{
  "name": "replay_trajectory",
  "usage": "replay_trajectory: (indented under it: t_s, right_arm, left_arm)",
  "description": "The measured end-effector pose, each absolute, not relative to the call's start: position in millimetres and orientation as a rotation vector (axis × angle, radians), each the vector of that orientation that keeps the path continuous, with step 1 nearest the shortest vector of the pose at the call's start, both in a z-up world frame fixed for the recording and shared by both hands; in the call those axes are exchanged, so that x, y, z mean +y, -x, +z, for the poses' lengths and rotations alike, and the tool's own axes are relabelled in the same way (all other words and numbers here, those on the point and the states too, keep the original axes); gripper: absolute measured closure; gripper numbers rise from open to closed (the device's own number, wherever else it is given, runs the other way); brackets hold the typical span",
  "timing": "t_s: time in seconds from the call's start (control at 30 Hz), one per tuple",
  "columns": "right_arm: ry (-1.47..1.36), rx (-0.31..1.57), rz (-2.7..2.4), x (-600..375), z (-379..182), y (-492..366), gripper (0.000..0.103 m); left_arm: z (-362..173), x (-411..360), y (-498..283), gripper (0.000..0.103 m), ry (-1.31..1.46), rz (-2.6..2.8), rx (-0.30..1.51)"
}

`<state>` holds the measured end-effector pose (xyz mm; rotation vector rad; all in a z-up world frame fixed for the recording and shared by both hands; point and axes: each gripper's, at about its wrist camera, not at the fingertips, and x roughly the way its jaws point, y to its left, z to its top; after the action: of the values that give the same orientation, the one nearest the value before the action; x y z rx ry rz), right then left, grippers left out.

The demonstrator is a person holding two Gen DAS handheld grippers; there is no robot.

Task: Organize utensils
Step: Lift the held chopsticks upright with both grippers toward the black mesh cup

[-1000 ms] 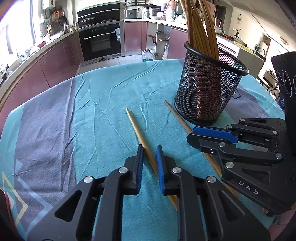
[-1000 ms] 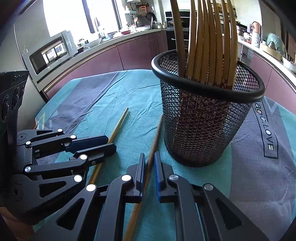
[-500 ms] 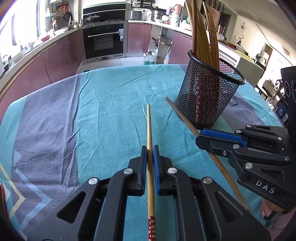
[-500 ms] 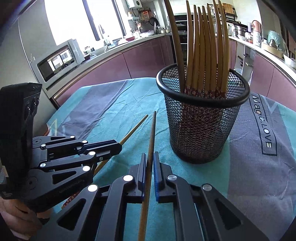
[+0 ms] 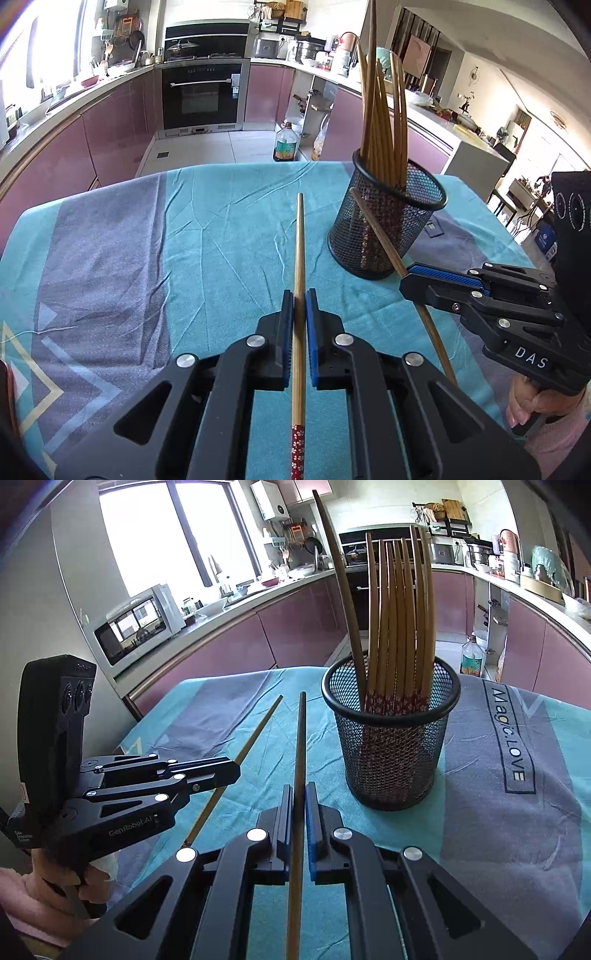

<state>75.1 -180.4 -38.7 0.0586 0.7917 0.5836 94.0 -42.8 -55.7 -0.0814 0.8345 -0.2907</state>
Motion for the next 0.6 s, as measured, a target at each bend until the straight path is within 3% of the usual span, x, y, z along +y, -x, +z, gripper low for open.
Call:
replay_trajectory:
  t_s: [0.6]
  right_arm:
    - [-0.098,0.697,0.586,-194,-10,-62,0.098]
  left_arm:
    - [-23,-28,-66,0.096,0.125,-0.364,0.771]
